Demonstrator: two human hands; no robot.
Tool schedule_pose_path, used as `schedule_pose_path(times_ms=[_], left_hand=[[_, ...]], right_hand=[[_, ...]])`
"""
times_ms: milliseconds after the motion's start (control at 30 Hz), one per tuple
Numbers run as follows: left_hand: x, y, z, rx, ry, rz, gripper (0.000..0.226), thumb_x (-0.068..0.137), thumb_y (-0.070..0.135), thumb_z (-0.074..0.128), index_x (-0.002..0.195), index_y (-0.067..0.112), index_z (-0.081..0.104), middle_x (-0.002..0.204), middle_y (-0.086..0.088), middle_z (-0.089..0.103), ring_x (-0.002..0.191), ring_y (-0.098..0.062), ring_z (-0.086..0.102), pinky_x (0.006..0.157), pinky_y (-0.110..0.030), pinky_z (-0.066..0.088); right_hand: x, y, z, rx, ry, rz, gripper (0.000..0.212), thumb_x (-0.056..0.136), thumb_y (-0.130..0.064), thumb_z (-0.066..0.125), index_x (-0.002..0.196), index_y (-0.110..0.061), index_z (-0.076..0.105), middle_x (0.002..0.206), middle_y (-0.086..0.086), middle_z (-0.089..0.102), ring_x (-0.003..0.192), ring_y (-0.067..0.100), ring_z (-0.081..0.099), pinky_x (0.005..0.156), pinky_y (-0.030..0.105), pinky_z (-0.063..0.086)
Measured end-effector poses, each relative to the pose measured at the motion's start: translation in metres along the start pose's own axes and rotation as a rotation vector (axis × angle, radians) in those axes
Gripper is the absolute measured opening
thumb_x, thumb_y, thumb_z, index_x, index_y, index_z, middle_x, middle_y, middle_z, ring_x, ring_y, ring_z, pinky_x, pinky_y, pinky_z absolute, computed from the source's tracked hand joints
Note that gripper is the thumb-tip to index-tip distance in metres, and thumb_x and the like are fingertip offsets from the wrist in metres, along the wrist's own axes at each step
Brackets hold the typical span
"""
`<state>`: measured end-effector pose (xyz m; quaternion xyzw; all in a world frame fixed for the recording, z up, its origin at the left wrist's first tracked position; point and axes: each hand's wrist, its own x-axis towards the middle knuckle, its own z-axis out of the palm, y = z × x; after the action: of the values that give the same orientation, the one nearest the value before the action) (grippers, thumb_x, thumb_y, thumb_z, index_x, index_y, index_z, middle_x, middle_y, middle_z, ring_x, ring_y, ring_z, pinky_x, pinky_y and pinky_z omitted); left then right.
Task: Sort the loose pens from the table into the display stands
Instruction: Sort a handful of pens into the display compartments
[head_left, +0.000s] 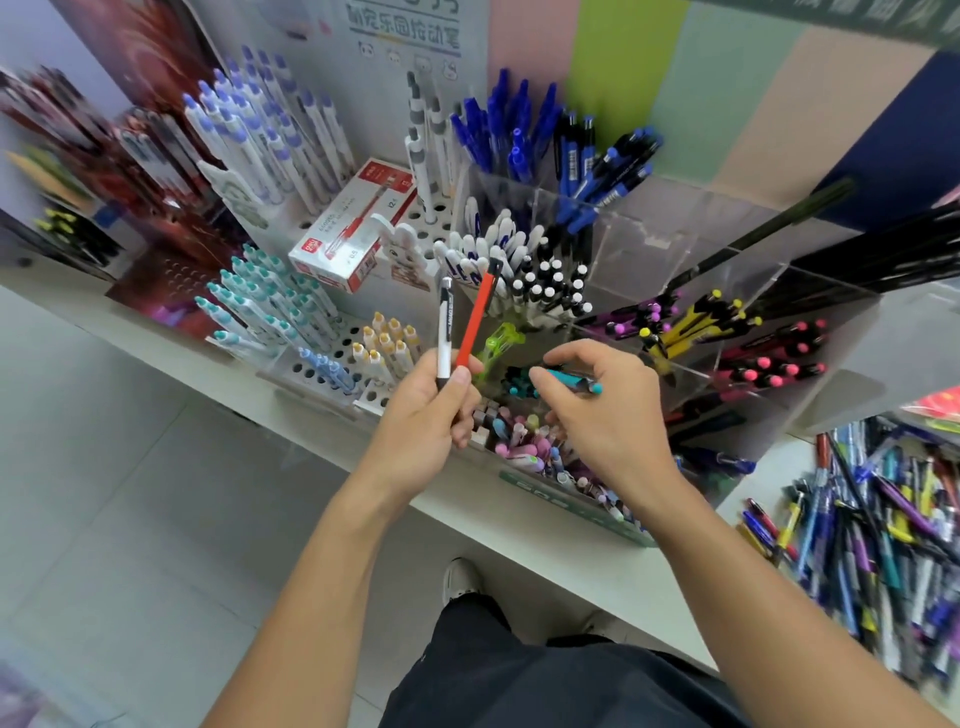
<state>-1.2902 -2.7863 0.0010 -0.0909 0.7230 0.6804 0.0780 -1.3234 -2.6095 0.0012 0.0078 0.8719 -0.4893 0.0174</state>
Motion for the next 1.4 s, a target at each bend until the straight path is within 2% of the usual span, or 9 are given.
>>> schedule_pose_path(times_ms=[200,400,500,633,767,900,1133,1233,1400], left_hand=[[0.000,-0.004,-0.004,0.004,-0.045,-0.051,0.021,0.110,0.028,0.034,0.106,0.017,0.051,0.062,0.014,0.038,0.054,-0.009,0.030,0.056,-0.029,0.028],[-0.009,0.004,0.007,0.661,-0.080,0.254,0.009,0.107,0.036,0.034,0.111,0.029,0.037,0.072,0.008,0.047,0.063,-0.009,0.047,0.055,-0.029,0.036],[-0.010,0.007,0.016,0.744,-0.098,0.240,0.017,0.103,0.046,0.035,0.112,0.032,0.034,0.076,0.011,0.051,0.072,-0.001,0.054,0.056,-0.032,0.037],[-0.009,0.007,0.021,0.661,-0.044,0.171,0.027,0.101,0.053,0.030,0.104,0.027,0.036,0.072,0.009,0.051,0.062,0.000,0.052,0.054,-0.030,0.033],[-0.001,-0.001,0.006,0.484,0.179,0.150,0.023,0.108,0.040,0.030,0.096,0.026,0.042,0.068,0.006,0.042,0.052,-0.005,0.039,0.053,-0.029,0.034],[0.005,0.007,-0.013,0.007,0.372,0.059,0.027,0.111,0.027,0.032,0.089,0.023,0.047,0.070,0.004,0.042,0.055,-0.012,0.040,0.051,-0.031,0.039],[0.007,0.024,-0.010,-0.269,0.204,0.089,0.033,0.108,0.023,0.038,0.097,0.020,0.070,0.076,0.002,0.053,0.070,-0.014,0.054,0.060,-0.023,0.048],[0.008,0.027,0.000,-0.259,0.122,0.099,0.033,0.108,0.020,0.040,0.103,0.019,0.073,0.072,0.007,0.050,0.067,-0.009,0.050,0.060,-0.022,0.047],[0.008,0.031,0.016,-0.279,0.061,0.094,0.028,0.106,0.015,0.043,0.113,0.005,0.069,0.070,0.008,0.054,0.065,-0.010,0.049,0.061,-0.024,0.047]], right_hand=[[0.001,0.001,-0.003,-0.031,0.107,-0.031,0.011,0.088,-0.023,0.078,0.098,-0.020,0.072,0.066,-0.008,0.066,0.061,0.006,0.063,0.063,0.022,0.052],[0.004,-0.036,-0.018,0.293,-0.030,0.067,0.027,0.088,-0.045,0.072,0.085,-0.018,0.074,0.066,0.003,0.070,0.051,0.012,0.063,0.047,0.024,0.049],[0.012,-0.039,-0.023,0.360,-0.027,0.136,0.025,0.092,-0.027,0.073,0.078,-0.007,0.072,0.063,0.011,0.070,0.050,0.018,0.064,0.046,0.028,0.052],[0.004,-0.034,-0.029,0.369,-0.051,0.102,0.014,0.094,-0.008,0.068,0.083,-0.003,0.074,0.065,0.013,0.071,0.055,0.024,0.070,0.054,0.034,0.060],[-0.008,-0.033,-0.055,0.385,0.169,-0.109,0.008,0.095,-0.008,0.069,0.096,-0.005,0.076,0.073,0.008,0.074,0.063,0.023,0.073,0.061,0.033,0.062],[0.002,-0.051,-0.066,0.361,0.356,-0.360,0.012,0.096,-0.008,0.069,0.106,-0.004,0.074,0.083,0.007,0.075,0.069,0.019,0.074,0.066,0.031,0.061],[0.044,-0.082,-0.078,-0.090,0.500,-0.643,0.015,0.097,-0.022,0.068,0.097,-0.010,0.078,0.083,0.004,0.073,0.070,0.023,0.070,0.064,0.046,0.057],[0.055,-0.074,-0.077,-0.237,0.381,-0.584,0.013,0.093,-0.021,0.071,0.096,-0.011,0.079,0.083,0.003,0.074,0.070,0.019,0.069,0.068,0.044,0.058],[0.078,-0.056,-0.049,-0.111,0.244,-0.358,0.009,0.082,-0.018,0.082,0.084,-0.013,0.075,0.072,-0.003,0.072,0.063,0.014,0.069,0.065,0.040,0.059]])
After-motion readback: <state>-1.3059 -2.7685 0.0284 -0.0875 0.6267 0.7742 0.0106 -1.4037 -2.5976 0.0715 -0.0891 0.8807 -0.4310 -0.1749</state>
